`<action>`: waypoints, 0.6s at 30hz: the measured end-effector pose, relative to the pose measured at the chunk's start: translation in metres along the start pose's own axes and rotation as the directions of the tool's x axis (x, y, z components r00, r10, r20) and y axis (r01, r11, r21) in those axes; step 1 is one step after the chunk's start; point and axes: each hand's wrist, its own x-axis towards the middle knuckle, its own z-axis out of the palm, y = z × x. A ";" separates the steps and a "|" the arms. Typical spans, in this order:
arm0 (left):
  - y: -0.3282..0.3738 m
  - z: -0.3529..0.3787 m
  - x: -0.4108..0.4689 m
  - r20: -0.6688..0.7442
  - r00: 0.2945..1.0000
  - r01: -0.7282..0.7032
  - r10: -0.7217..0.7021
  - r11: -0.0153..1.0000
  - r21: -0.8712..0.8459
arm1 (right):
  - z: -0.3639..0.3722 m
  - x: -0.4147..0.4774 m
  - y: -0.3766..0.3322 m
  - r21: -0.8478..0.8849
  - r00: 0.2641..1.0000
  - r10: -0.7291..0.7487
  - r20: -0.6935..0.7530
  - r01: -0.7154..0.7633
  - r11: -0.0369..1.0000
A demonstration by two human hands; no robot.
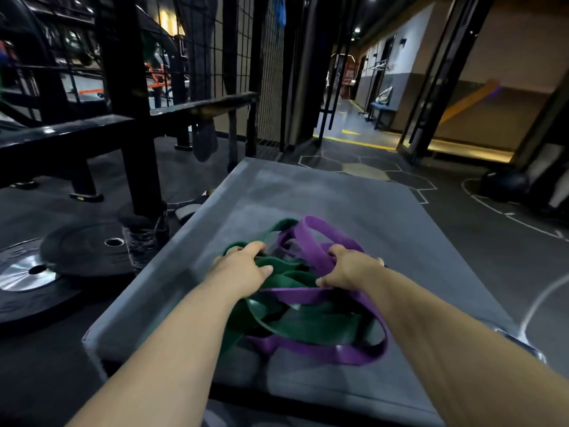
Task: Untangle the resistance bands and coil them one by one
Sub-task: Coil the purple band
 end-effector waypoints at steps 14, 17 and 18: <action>0.012 -0.006 -0.011 -0.221 0.974 -0.096 0.037 0.961 -0.261 | -0.063 -0.039 0.067 0.212 0.915 0.056 -0.399 0.033 0.977; 0.014 -0.010 -0.010 -0.282 0.959 -0.083 -0.015 0.940 -0.331 | -0.086 -0.048 0.083 0.356 0.880 0.121 -0.458 0.057 0.933; 0.014 -0.012 -0.008 -0.296 0.955 -0.072 -0.032 0.940 -0.335 | -0.091 -0.051 0.088 0.394 0.884 0.134 -0.448 0.061 0.917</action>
